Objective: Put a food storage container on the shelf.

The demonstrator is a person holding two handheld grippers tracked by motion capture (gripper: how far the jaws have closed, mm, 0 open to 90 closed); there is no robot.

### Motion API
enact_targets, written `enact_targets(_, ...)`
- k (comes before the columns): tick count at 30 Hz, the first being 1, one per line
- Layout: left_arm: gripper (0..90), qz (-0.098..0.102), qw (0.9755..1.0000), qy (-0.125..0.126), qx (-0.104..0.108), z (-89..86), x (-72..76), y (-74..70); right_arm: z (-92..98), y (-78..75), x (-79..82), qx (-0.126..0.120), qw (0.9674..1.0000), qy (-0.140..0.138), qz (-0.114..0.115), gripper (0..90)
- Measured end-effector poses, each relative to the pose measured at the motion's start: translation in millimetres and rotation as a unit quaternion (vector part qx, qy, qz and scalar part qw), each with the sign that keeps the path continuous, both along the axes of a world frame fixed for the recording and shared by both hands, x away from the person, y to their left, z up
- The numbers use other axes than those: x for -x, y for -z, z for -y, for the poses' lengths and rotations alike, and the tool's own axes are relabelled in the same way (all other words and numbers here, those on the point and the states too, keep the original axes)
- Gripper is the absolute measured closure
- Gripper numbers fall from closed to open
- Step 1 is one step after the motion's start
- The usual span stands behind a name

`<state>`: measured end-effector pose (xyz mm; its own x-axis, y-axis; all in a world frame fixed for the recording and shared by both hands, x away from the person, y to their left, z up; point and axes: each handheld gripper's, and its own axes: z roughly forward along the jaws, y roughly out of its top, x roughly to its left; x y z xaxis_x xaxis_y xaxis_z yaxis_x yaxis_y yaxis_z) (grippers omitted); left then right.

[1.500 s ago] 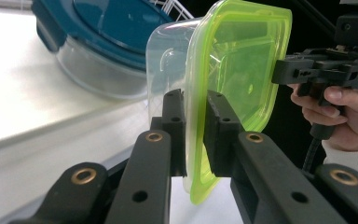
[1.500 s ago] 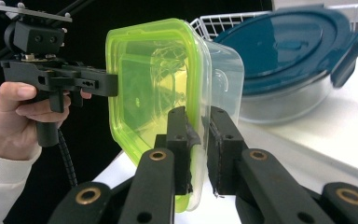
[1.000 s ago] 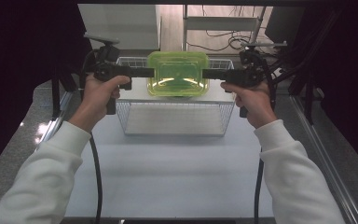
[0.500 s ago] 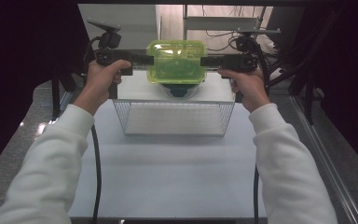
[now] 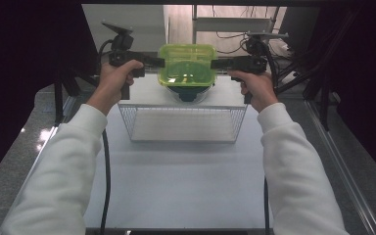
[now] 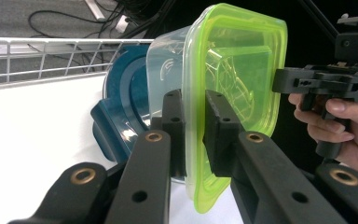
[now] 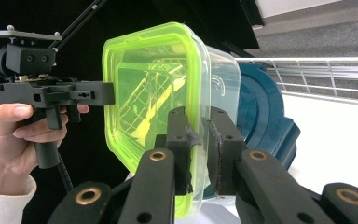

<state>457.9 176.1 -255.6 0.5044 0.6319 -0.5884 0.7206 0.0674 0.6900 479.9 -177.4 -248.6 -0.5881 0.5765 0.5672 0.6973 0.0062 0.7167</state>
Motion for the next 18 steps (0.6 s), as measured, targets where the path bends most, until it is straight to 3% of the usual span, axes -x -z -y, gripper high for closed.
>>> enact_targets(5, 78.6, -0.02, 0.9996, -0.01, 0.018, -1.0, -9.3, 3.4, 0.8, 2.1, -9.9, -0.015, 0.9995, 0.005, -0.028, 78.0)
enact_targets(14, 74.2, -0.065, 0.9963, -0.017, 0.053, -1.6, -30.2, 15.0, 2.0, 13.1, -32.8, -0.045, 0.9955, 0.023, -0.08, 73.6)
enact_targets(18, 71.5, -0.07, 0.9952, -0.017, 0.066, -2.1, -35.8, 21.3, 3.5, 19.5, -39.6, -0.063, 0.9929, 0.032, -0.096, 71.5)
